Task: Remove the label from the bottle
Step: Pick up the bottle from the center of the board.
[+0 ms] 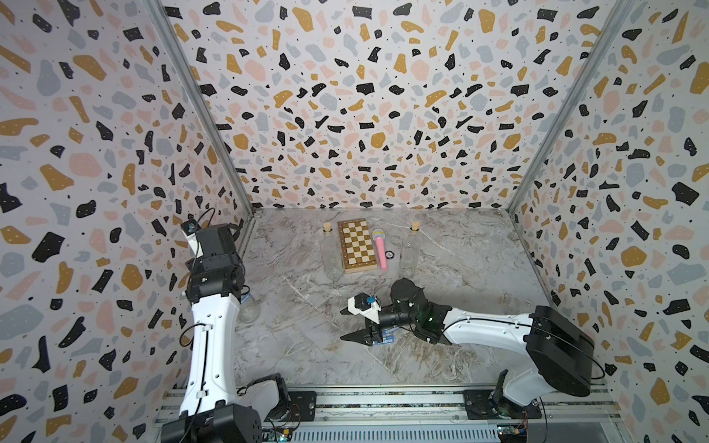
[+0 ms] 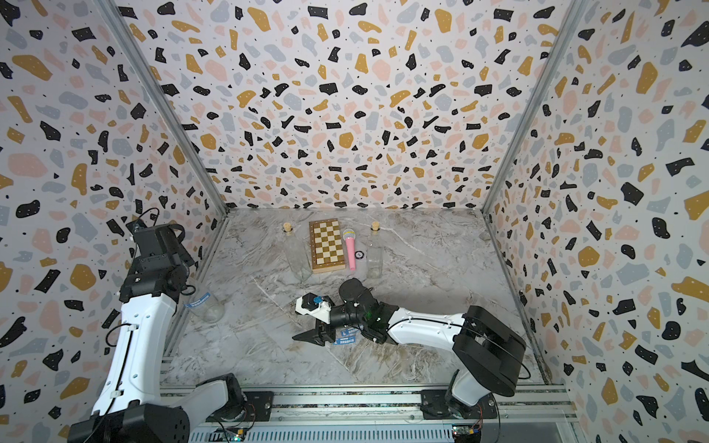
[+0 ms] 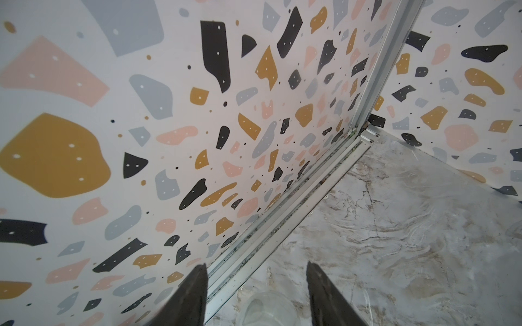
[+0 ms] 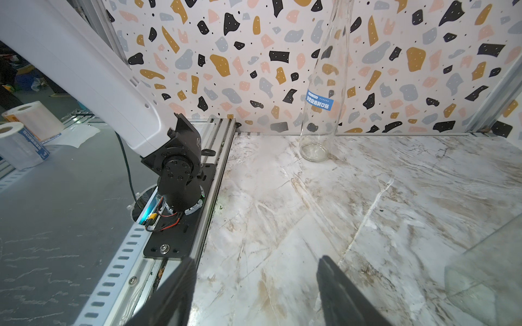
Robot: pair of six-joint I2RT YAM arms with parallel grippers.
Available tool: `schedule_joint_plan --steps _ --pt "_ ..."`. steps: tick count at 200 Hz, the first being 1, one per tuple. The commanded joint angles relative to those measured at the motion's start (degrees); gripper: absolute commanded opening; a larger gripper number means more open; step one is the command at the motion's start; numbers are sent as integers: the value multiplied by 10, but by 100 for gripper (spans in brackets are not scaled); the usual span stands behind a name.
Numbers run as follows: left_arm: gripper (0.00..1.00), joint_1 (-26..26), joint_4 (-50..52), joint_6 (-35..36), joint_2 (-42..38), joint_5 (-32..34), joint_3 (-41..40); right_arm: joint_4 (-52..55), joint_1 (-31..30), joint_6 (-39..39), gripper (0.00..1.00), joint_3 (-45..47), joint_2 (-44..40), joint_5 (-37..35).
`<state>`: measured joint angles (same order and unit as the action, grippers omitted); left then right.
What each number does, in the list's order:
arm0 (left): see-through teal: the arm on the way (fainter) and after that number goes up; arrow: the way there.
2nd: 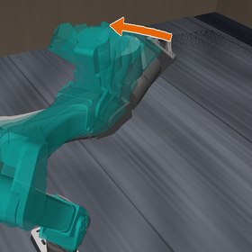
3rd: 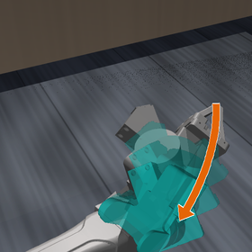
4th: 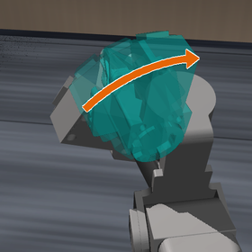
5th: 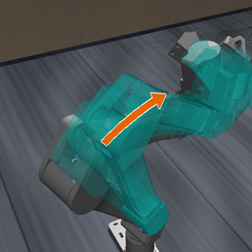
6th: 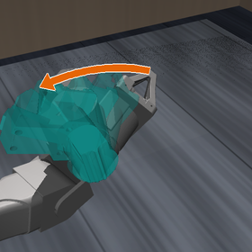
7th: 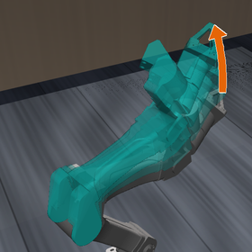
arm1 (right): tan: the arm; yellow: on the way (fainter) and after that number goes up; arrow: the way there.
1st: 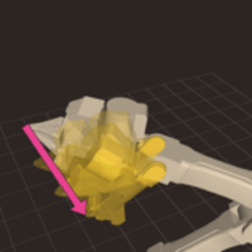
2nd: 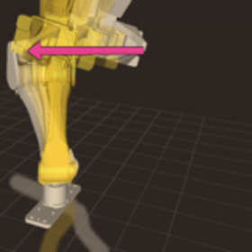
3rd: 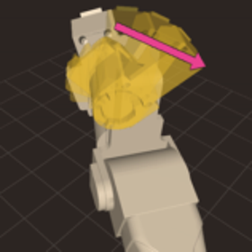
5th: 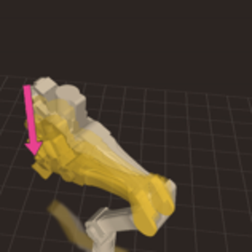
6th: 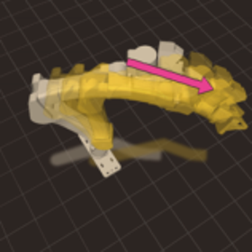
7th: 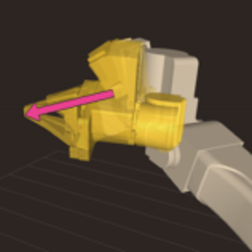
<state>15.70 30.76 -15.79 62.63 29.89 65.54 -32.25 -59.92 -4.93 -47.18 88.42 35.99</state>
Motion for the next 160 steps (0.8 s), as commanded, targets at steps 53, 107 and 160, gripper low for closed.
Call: schedule_joint_plan --steps 53,107,160 --pt "30 4 -31 -9 -12 16 -10 -14 0 7 70 15 -30 -5" --pt "13 4 -31 -15 -17 18 -14 -13 1 4 70 18 -36 -12" --pt "0 4 -18 -20 -21 8 -7 -10 6 0 70 21 -44 -23"
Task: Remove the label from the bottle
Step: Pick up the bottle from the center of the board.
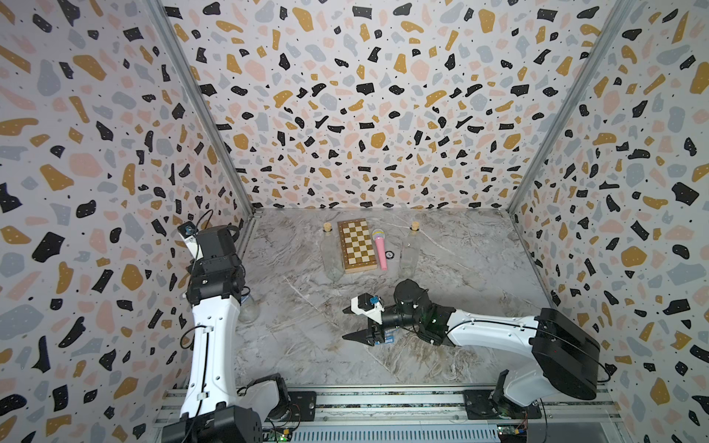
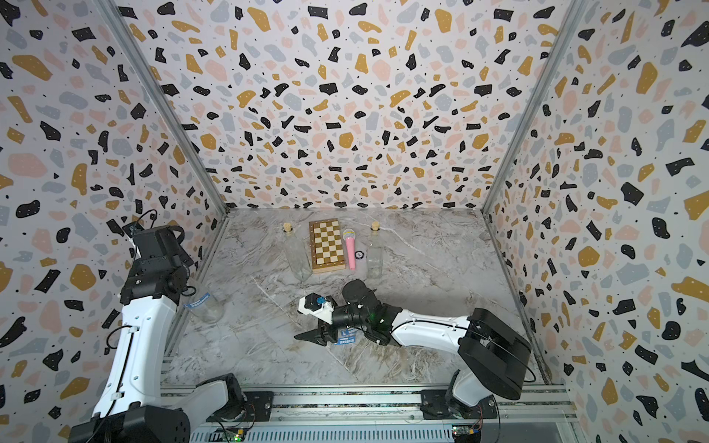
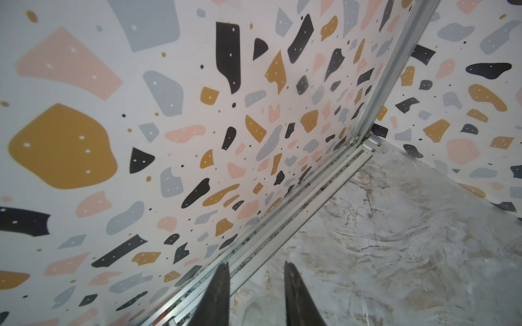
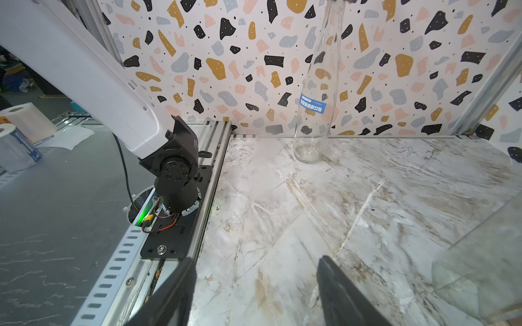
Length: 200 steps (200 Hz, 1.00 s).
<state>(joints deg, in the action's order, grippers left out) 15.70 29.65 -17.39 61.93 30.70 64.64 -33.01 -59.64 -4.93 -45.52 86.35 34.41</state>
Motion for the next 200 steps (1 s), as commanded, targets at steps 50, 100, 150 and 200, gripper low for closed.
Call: schedule_joint_plan --steps 50,100,150,200 --pt "0 -5 33 -33 -53 -57 16 1 6 -3 70 8 -39 -30" --pt "0 -43 69 -45 -94 -82 19 -22 7 13 70 40 -59 -43" --pt "0 -127 119 -57 -130 -108 16 -10 6 3 69 64 -94 -56" --pt "0 -214 157 -28 -165 -138 39 -62 7 10 68 125 -129 -48"
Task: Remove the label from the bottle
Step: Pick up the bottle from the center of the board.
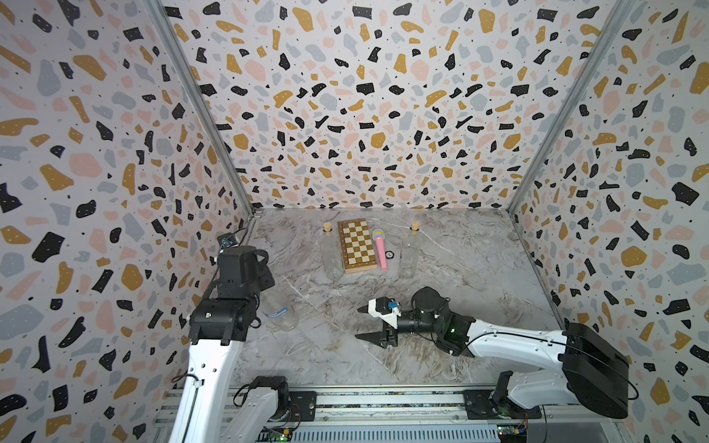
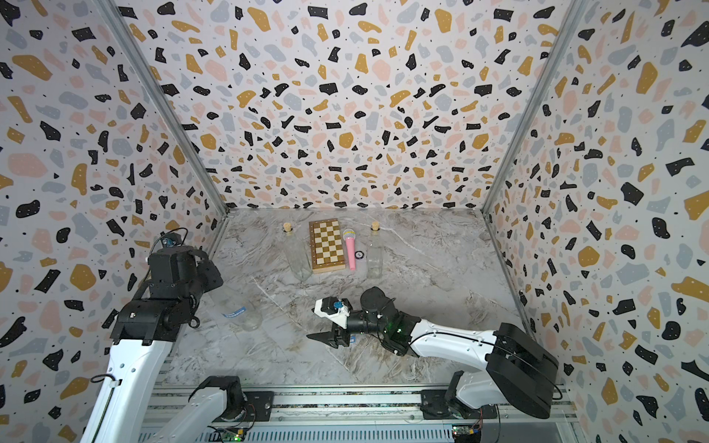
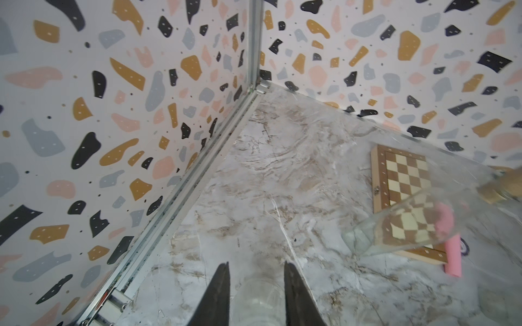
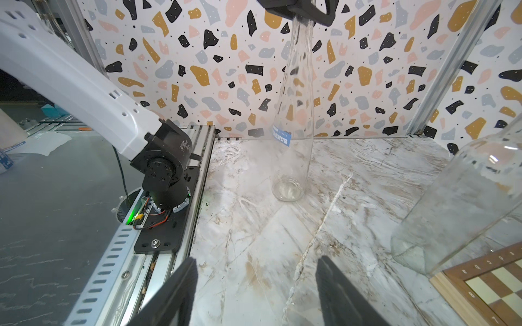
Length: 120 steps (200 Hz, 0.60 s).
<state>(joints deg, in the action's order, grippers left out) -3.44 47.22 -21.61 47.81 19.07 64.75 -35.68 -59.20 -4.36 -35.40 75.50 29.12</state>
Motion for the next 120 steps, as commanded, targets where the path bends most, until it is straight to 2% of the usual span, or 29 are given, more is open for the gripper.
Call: schedule_joint_plan --steps 1,28,81,91,120 --pt "0 -24 -19 15 -24 -24 38 -36 3 5 68 25 -21 5" --pt "0 -56 -17 31 -30 -86 47 -38 10 -11 67 47 -35 -1" --pt "0 -121 -75 44 -31 -182 22 -21 83 0 66 57 -47 0" --pt "0 -149 -83 46 -22 -176 24 -17 94 -1 65 56 -46 1" --pt "0 -262 -117 64 3 -91 32 -20 109 -10 66 63 -49 -1"
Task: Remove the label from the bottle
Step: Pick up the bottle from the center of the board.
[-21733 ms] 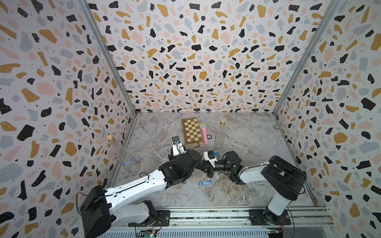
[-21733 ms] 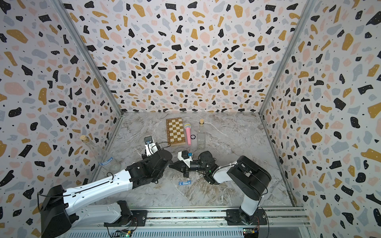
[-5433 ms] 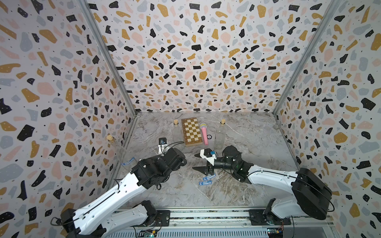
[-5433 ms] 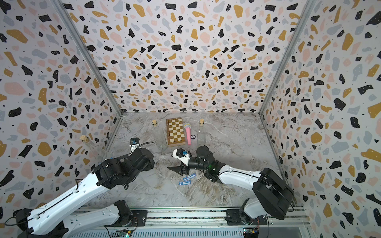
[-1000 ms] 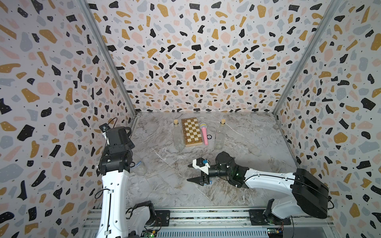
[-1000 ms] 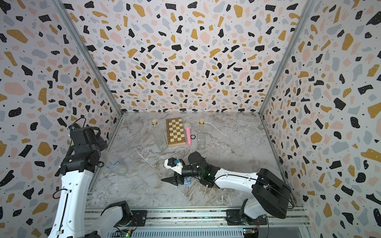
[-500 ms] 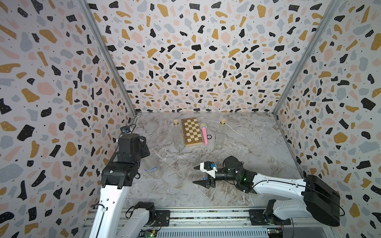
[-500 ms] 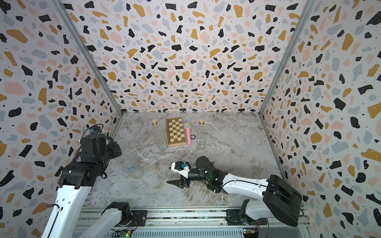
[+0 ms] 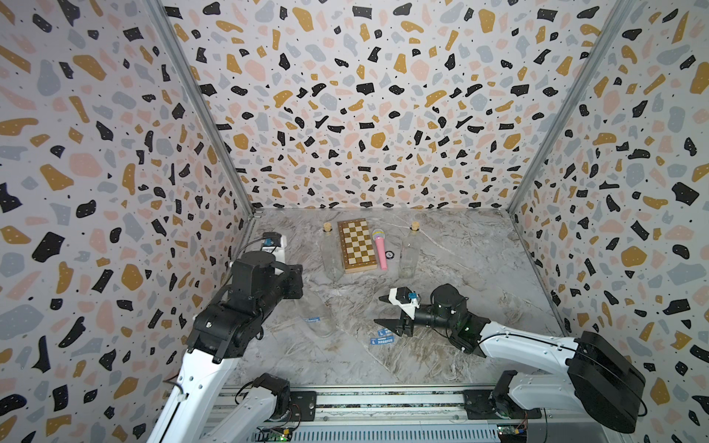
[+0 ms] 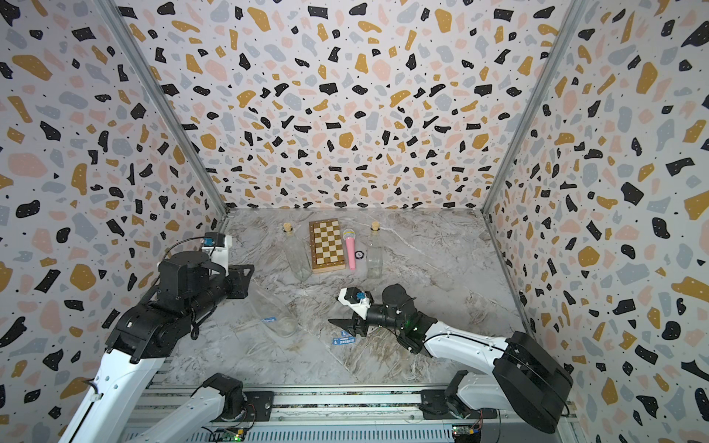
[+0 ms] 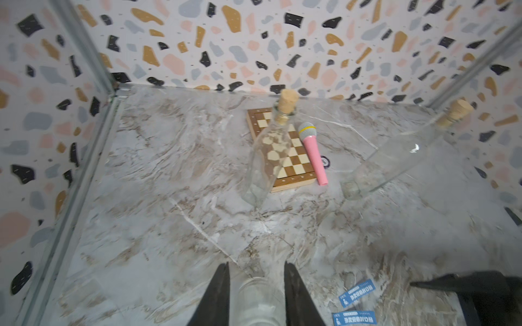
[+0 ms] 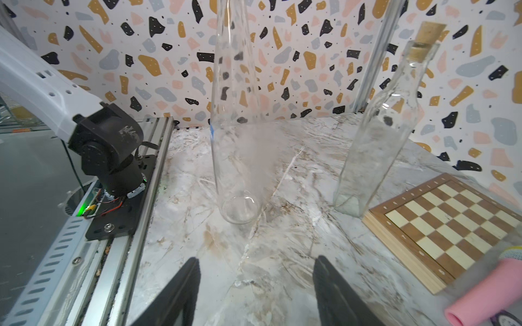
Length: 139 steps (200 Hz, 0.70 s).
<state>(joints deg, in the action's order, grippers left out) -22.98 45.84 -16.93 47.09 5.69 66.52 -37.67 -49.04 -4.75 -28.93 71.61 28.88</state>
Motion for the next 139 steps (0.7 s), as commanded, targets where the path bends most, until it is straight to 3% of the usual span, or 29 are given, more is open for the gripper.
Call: schedule_joint_plan --steps 1,54,95,139 --pt "0 -70 -104 18 11 46 15 -1 8 -6 66 -1 -10 1" --pt "0 -210 -180 40 91 130 28 -23 16 -16 66 3 6 -18" --pt "0 -235 -243 43 131 159 32 -39 16 -12 66 4 18 -23" --pt "0 -239 -340 85 152 79 5 -52 17 -14 66 12 15 -28"
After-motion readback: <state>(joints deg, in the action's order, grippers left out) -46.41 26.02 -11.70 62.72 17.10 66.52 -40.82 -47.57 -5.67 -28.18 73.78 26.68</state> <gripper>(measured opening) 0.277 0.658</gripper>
